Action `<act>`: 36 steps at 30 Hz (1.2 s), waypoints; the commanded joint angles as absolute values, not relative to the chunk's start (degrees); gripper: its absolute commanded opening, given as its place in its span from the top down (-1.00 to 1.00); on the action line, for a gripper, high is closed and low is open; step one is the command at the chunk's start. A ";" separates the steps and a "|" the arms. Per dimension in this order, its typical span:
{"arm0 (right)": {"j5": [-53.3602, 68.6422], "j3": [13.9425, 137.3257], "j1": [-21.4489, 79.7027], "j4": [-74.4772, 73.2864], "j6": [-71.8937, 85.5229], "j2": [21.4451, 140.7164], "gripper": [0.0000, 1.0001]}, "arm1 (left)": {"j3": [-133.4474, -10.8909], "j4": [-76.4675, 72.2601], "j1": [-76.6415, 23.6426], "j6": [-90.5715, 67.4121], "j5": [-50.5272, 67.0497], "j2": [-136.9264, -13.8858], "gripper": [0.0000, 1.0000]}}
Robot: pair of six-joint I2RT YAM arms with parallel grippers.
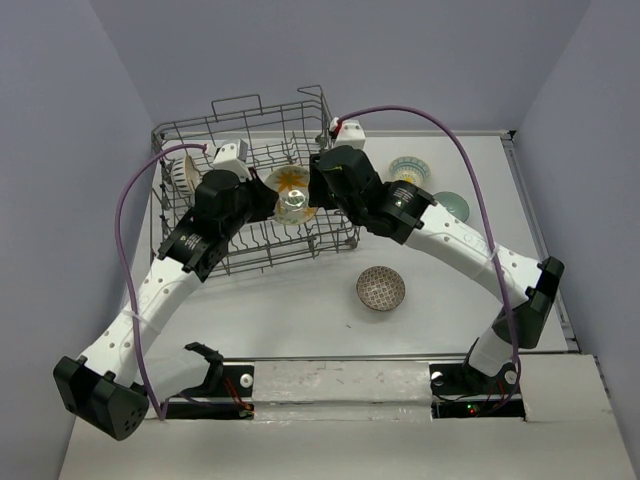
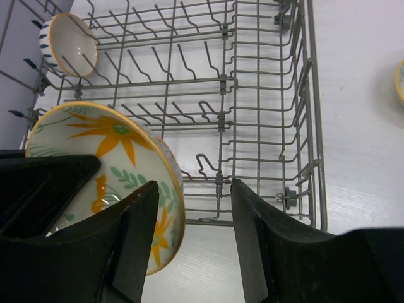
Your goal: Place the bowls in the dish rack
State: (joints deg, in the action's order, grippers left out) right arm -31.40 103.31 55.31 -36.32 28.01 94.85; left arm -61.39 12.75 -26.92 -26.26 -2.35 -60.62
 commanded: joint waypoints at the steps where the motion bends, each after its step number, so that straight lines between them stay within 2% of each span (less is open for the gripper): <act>1: -38.48 103.27 55.63 -34.62 26.37 91.15 -0.16 | -62.75 7.38 -26.98 -28.12 -7.19 -58.27 1.00; 3: -39.72 102.40 55.63 -34.80 26.02 89.66 -0.19 | -63.37 7.38 -26.98 -28.39 -9.92 -58.27 1.00; 9: -43.68 96.07 55.63 -34.37 25.66 81.48 -0.23 | -71.53 13.27 -26.98 -28.65 -33.02 -63.71 1.00; 14: -46.14 91.94 55.63 -34.45 24.61 77.18 -0.25 | -82.86 16.43 -26.11 -22.87 -50.84 -73.81 1.00; 19: -47.29 88.07 55.63 -34.89 24.26 74.01 -0.27 | -93.50 17.14 -22.16 -14.69 -62.37 -85.06 1.00; 24: -46.67 84.99 55.63 -35.16 24.35 71.46 -0.28 | -98.09 13.55 -19.60 -4.33 -68.81 -92.19 1.00; 36: -46.23 78.14 55.63 -34.63 25.31 68.20 -0.30 | -94.57 -9.75 -13.54 26.00 -73.04 -100.36 1.00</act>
State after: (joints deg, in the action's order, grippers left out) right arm -44.66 78.74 55.31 -36.49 24.84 69.97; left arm -94.32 1.61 -13.98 16.16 -68.31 -100.25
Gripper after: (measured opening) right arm 0.647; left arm 0.136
